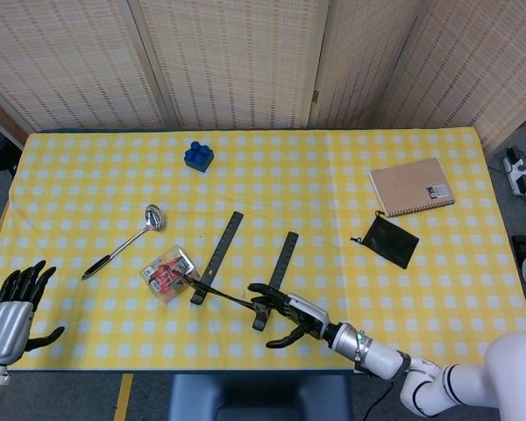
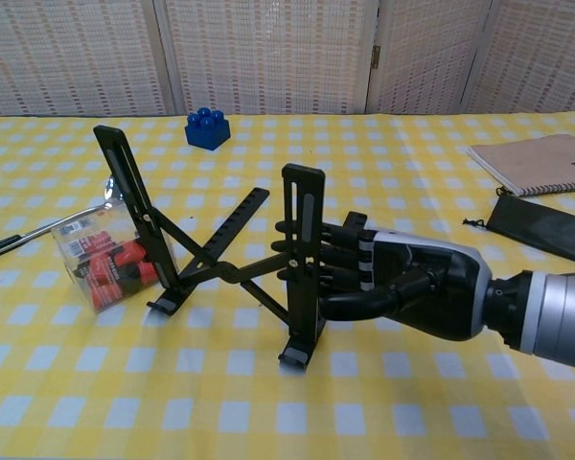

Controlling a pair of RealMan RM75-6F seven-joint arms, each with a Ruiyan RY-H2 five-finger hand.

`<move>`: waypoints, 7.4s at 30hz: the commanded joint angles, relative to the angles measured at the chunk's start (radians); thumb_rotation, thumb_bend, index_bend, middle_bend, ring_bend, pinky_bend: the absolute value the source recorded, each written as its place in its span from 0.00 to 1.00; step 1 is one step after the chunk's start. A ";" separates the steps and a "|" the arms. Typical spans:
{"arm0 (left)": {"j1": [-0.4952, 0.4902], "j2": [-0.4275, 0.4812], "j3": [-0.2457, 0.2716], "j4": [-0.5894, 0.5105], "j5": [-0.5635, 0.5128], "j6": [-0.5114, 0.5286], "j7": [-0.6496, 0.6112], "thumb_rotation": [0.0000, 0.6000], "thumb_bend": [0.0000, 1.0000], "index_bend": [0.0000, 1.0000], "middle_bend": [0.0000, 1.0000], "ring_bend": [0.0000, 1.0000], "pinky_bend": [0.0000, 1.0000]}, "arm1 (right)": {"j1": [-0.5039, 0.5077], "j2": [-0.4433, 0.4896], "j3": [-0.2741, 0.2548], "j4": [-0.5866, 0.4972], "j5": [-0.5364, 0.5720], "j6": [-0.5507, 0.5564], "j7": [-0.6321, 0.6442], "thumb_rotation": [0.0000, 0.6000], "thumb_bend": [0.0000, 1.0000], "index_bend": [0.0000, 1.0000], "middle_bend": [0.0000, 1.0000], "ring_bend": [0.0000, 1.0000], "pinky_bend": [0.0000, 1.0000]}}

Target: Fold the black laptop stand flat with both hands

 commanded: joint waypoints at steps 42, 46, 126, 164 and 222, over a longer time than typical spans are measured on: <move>-0.206 -0.118 -0.032 0.192 0.080 -0.185 -0.531 1.00 0.24 0.18 0.15 0.13 0.06 | 0.096 0.191 0.061 -0.209 -0.051 -0.046 -0.285 1.00 0.16 0.00 0.01 0.08 0.00; -0.250 -0.131 -0.034 0.212 0.091 -0.229 -0.664 1.00 0.26 0.24 0.18 0.14 0.07 | 0.105 0.248 0.062 -0.253 -0.074 -0.023 -0.304 1.00 0.16 0.00 0.02 0.08 0.00; -0.555 -0.367 -0.017 0.303 0.023 -0.440 -0.531 1.00 0.46 0.55 0.18 0.03 0.00 | 0.047 0.359 0.071 -0.323 -0.027 -0.028 -0.355 1.00 0.16 0.00 0.02 0.07 0.00; -0.499 -0.225 0.017 0.099 0.036 -0.373 -0.430 1.00 0.48 0.07 0.06 0.00 0.00 | 0.011 0.367 0.059 -0.341 0.025 -0.094 -0.797 1.00 0.16 0.00 0.00 0.05 0.00; -0.463 -0.186 -0.040 0.045 0.047 -0.333 -0.094 1.00 0.36 0.11 0.05 0.00 0.00 | -0.245 0.283 0.275 -0.379 0.164 0.142 -1.195 1.00 0.16 0.00 0.00 0.04 0.00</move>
